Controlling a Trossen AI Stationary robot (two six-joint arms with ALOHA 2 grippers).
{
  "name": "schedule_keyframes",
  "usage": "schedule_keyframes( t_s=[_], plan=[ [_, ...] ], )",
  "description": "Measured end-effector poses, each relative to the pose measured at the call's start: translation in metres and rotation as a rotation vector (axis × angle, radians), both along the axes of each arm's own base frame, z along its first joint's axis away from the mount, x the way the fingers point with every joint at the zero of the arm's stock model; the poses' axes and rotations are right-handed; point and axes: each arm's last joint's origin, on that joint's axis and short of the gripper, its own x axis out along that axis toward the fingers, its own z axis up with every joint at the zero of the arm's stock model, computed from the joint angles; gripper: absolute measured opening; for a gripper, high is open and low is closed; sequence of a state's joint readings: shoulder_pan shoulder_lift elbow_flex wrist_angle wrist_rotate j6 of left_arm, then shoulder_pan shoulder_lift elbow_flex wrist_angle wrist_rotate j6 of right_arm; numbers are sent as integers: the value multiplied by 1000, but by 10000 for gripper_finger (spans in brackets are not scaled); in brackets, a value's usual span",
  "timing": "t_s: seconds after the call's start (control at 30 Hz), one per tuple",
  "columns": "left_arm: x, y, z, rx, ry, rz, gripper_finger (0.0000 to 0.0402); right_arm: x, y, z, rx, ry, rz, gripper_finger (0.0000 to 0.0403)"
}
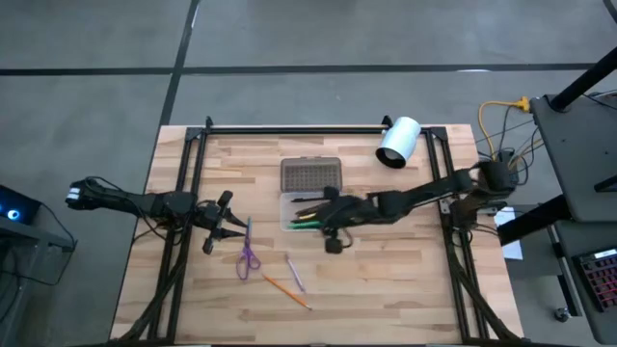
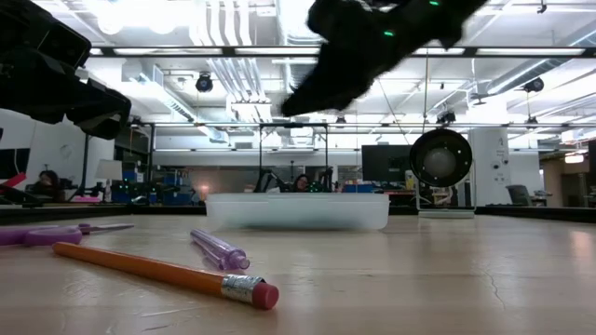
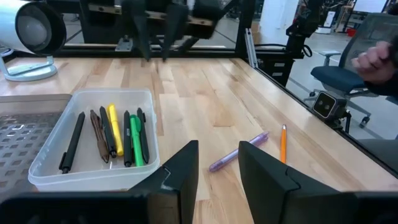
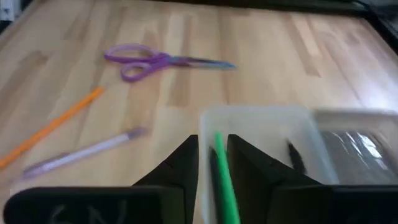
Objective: Pick & place school supplies into a supply box
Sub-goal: Put the orange pencil into the supply box
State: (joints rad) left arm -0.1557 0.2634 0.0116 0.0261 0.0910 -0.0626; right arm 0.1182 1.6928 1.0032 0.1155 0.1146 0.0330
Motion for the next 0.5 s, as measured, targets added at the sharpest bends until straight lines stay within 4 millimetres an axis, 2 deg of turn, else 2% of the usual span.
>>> schedule_keyframes(
  t_s=[0.13,0.27,0.5],
  plan=[
    [0,0,0,0,0,0,99,-37,-10,1,4,-45,-72,84],
    [0,0,0,0,0,0,99,-69,-13,2,6,-148,-64,87],
    [0,0,0,0,0,0,99,-110,-17,6,2,-216,-59,77]
  ],
)
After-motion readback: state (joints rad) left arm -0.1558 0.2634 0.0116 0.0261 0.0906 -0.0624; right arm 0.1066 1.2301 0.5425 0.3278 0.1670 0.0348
